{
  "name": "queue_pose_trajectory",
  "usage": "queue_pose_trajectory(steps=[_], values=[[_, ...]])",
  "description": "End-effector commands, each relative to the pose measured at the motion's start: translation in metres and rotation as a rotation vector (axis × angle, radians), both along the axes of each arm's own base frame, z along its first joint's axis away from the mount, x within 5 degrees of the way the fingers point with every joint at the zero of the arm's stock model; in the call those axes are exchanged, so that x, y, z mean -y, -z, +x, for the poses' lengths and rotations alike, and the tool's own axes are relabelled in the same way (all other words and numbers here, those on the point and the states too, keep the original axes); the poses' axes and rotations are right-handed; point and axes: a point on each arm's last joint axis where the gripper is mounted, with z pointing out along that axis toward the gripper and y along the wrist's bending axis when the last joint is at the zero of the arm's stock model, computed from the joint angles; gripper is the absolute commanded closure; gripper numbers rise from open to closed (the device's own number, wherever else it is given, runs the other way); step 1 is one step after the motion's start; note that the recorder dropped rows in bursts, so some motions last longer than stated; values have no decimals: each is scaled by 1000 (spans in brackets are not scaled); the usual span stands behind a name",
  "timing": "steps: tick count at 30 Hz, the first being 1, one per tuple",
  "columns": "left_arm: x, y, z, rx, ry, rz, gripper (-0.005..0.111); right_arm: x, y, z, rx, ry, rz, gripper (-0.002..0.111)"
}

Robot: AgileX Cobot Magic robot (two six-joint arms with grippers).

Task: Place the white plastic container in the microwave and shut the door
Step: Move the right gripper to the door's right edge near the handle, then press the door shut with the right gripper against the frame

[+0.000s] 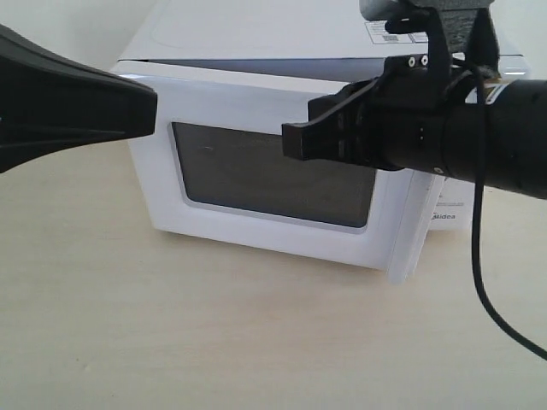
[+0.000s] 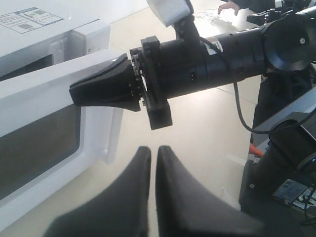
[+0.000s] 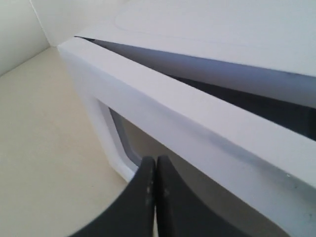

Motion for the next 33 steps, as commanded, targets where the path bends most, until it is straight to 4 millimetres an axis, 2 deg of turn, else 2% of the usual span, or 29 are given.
queue_pose_trajectory(steps=[1, 8, 10, 13, 16, 19, 24, 33], values=[[0, -1, -2, -6, 1, -12, 102, 7, -5, 5, 56, 39, -18, 108], [0, -1, -2, -6, 1, -12, 102, 5, 1, -3, -98, 1, 32, 108], [0, -1, -2, -6, 1, -12, 102, 2, -7, -12, -174, -66, 65, 108], [0, -1, -3, -7, 3, -12, 102, 0, -26, -22, -212, -162, 18, 108], [0, -1, -3, -7, 3, -12, 102, 9, -27, -20, -337, -138, -33, 108], [0, -1, -3, -7, 3, -12, 102, 17, -26, -15, -347, -41, -71, 108], [0, -1, -3, -7, 3, -12, 102, 18, -40, 1, -176, 77, 67, 108], [0, -1, -2, -6, 1, -12, 102, 6, -8, 24, -229, 115, -28, 108]])
